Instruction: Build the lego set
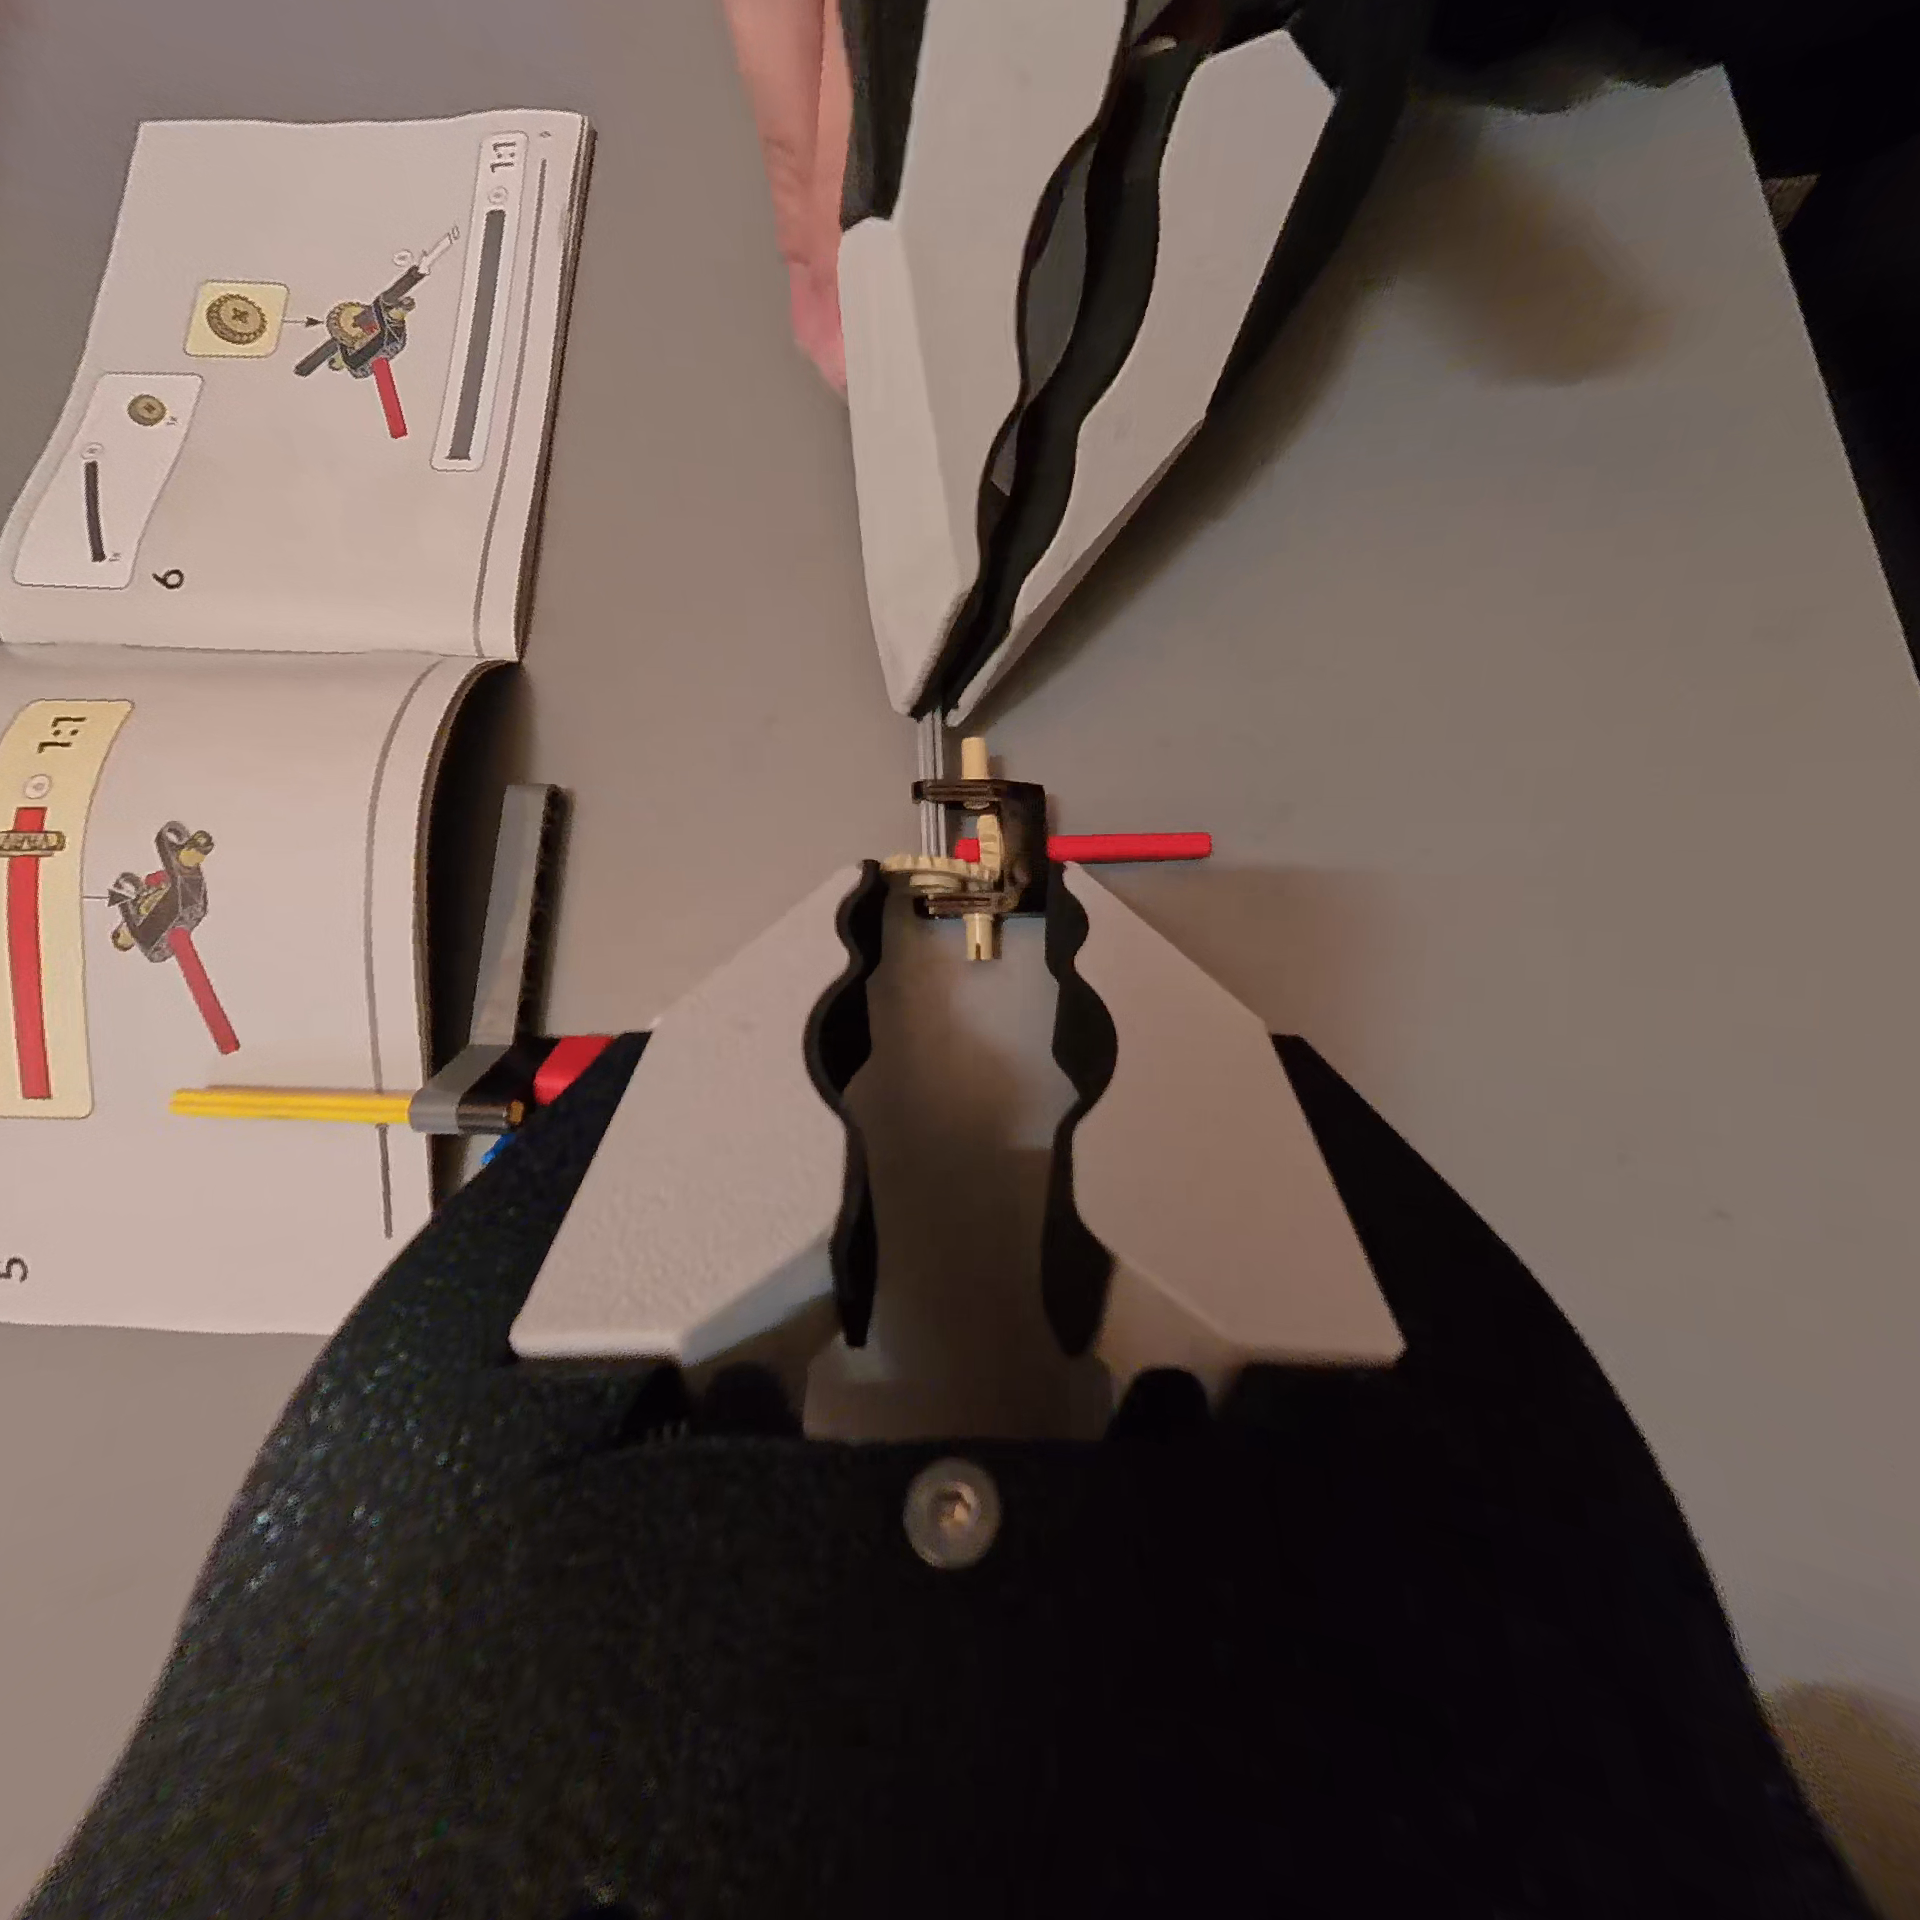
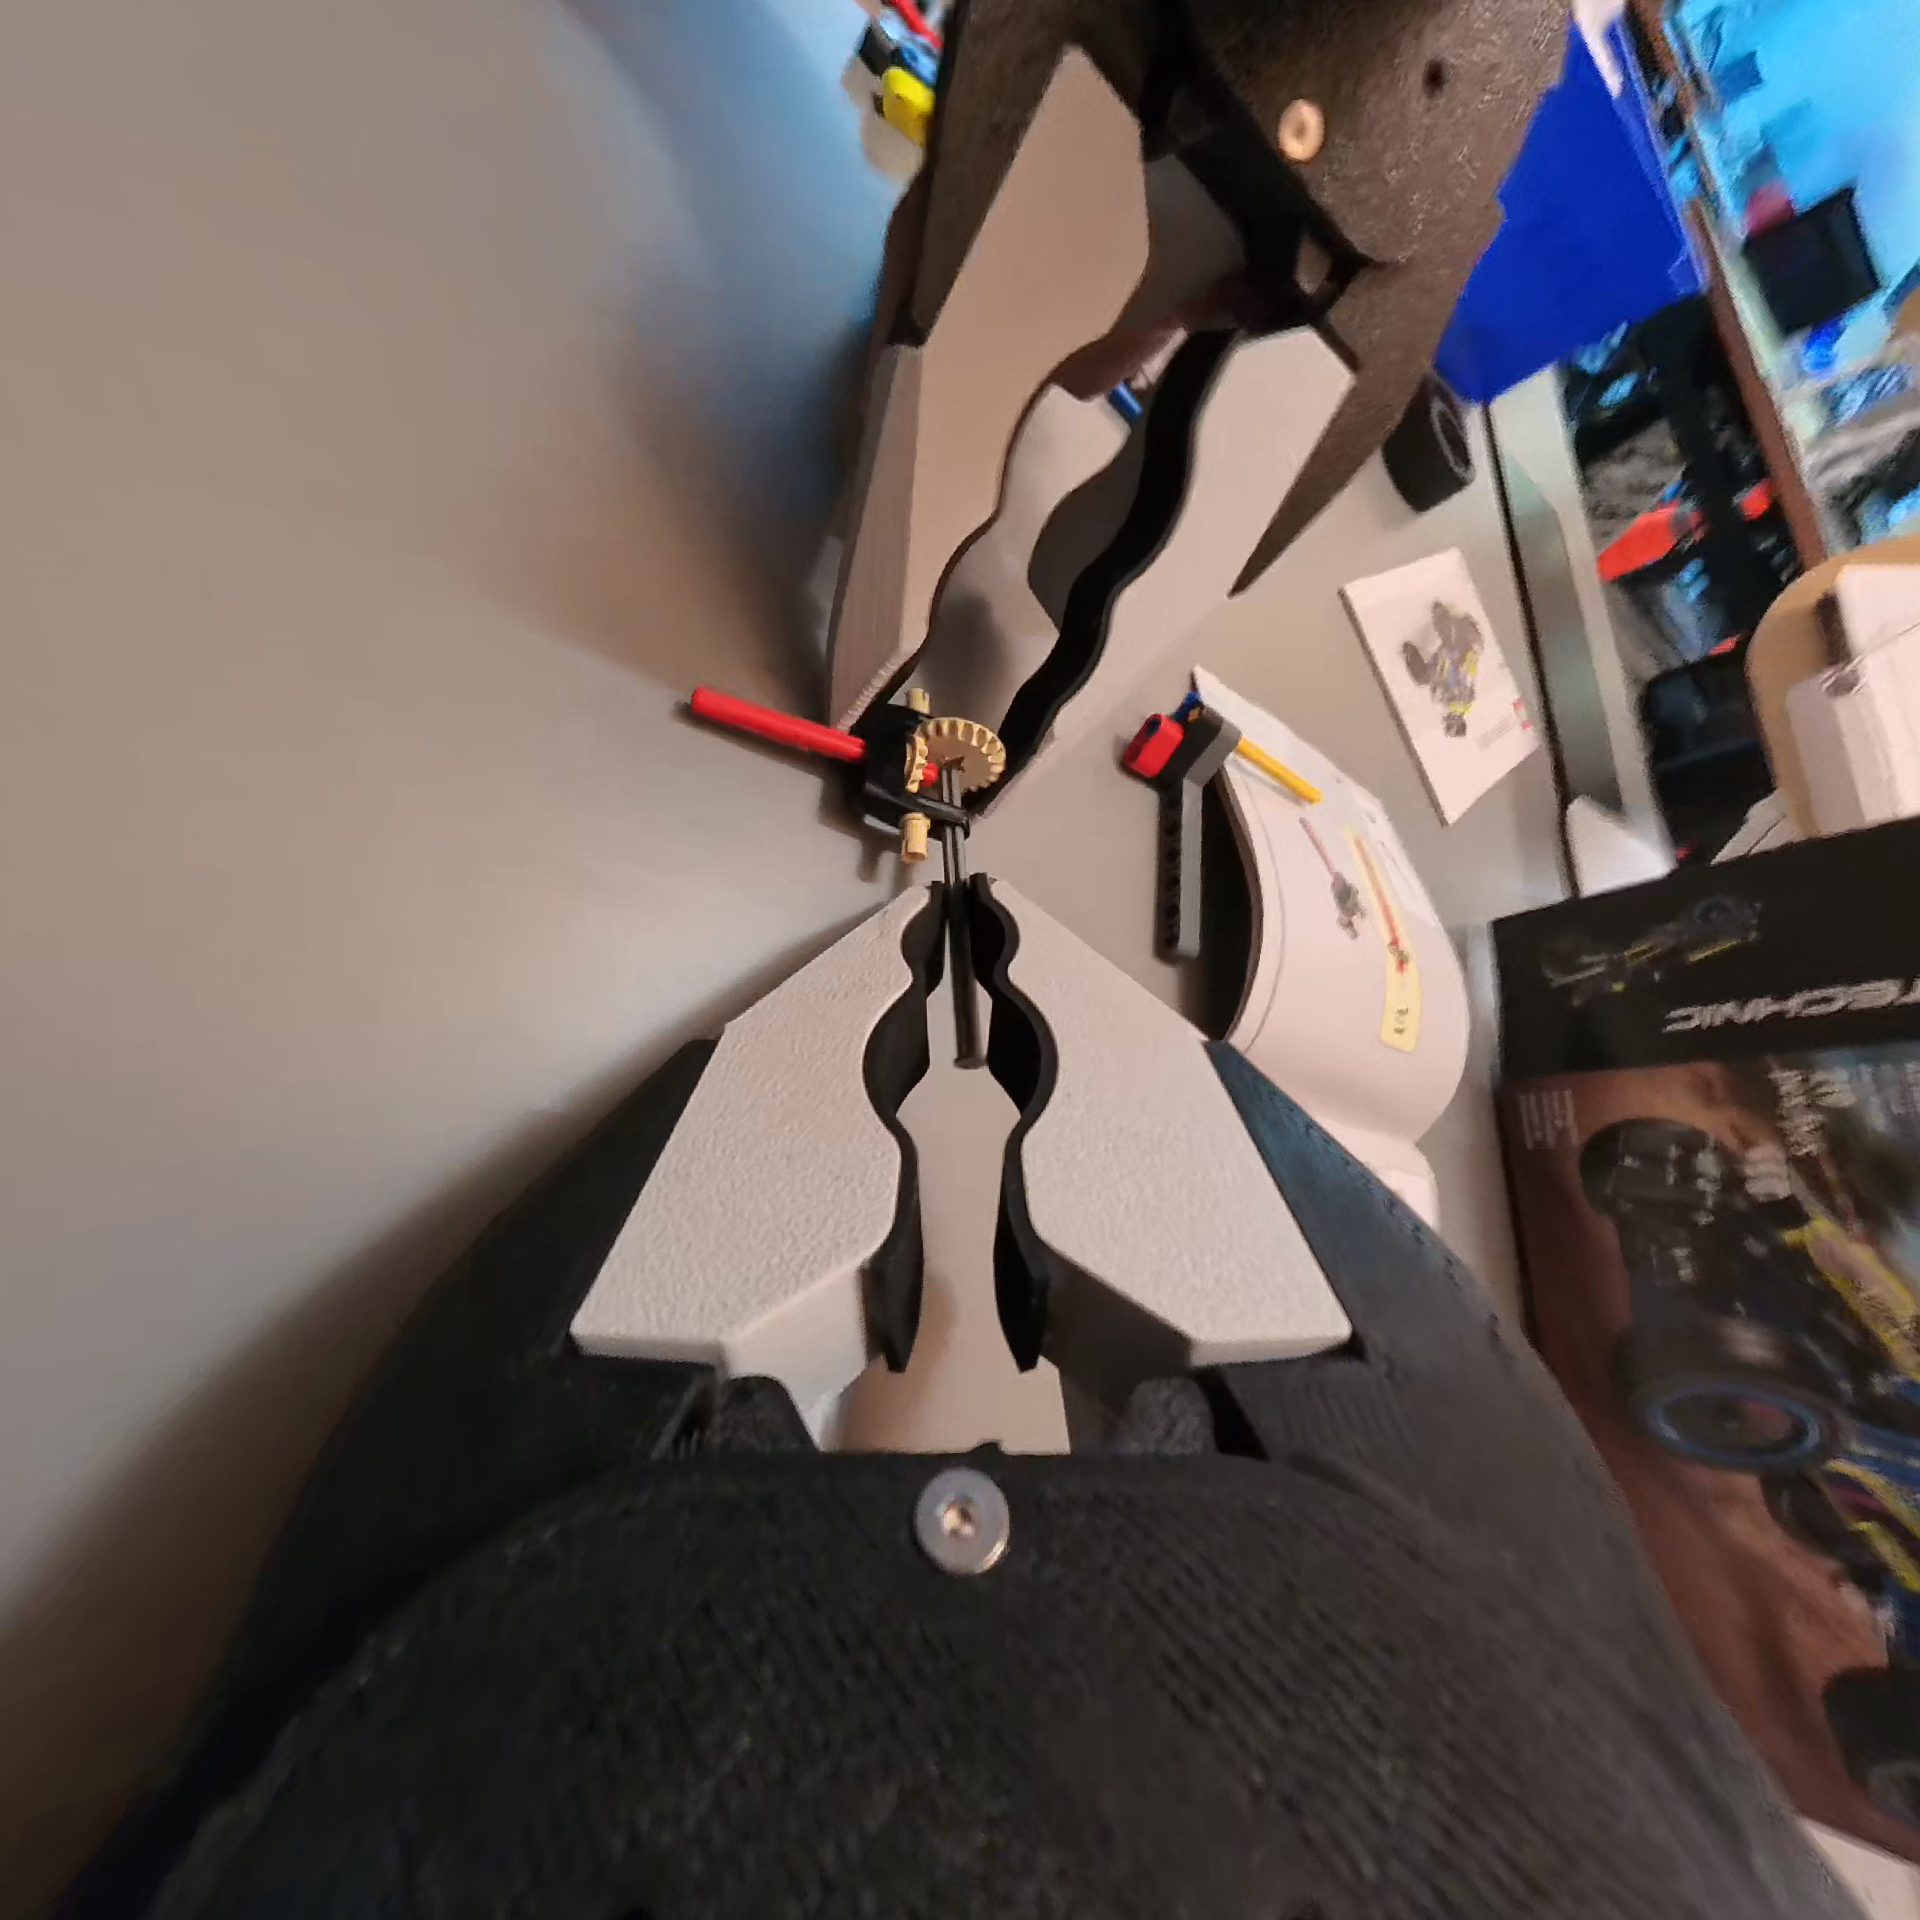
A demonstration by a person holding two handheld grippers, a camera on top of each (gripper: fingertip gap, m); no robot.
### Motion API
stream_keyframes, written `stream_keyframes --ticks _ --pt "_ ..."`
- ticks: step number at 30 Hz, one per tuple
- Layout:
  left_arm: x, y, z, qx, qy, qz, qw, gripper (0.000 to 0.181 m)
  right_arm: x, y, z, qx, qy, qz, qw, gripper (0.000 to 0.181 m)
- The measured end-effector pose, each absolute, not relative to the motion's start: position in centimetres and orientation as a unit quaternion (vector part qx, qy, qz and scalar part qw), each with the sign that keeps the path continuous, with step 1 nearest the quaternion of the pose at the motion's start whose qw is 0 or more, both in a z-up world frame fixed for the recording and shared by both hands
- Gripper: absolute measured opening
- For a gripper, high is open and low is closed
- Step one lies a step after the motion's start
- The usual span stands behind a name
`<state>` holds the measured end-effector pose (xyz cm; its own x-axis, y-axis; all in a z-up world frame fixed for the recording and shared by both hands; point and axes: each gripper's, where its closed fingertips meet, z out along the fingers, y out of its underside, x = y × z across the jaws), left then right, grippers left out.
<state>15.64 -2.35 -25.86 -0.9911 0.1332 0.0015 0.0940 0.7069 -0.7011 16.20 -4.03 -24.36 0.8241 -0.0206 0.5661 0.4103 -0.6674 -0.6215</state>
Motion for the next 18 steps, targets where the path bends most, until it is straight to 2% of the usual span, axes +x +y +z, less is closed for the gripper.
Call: stream_keyframes --ticks 1,9,18 --pt "15.62 -2.35 -25.85 -0.061 -0.924 0.378 0.025 0.029 16.17 -4.05 -24.54 -0.88 -0.089 -0.254 0.391 0.002" --pt "15.62 -2.32 -25.78 -0.057 -0.923 0.38 0.01 0.029 16.24 -4.04 -24.7 -0.869 -0.08 -0.273 0.404 0.002" --pt "15.99 -1.62 -25.49 -0.065 -0.918 0.387 -0.053 0.029 16.31 -3.92 -24.73 -0.868 -0.086 -0.275 0.404 0.002"
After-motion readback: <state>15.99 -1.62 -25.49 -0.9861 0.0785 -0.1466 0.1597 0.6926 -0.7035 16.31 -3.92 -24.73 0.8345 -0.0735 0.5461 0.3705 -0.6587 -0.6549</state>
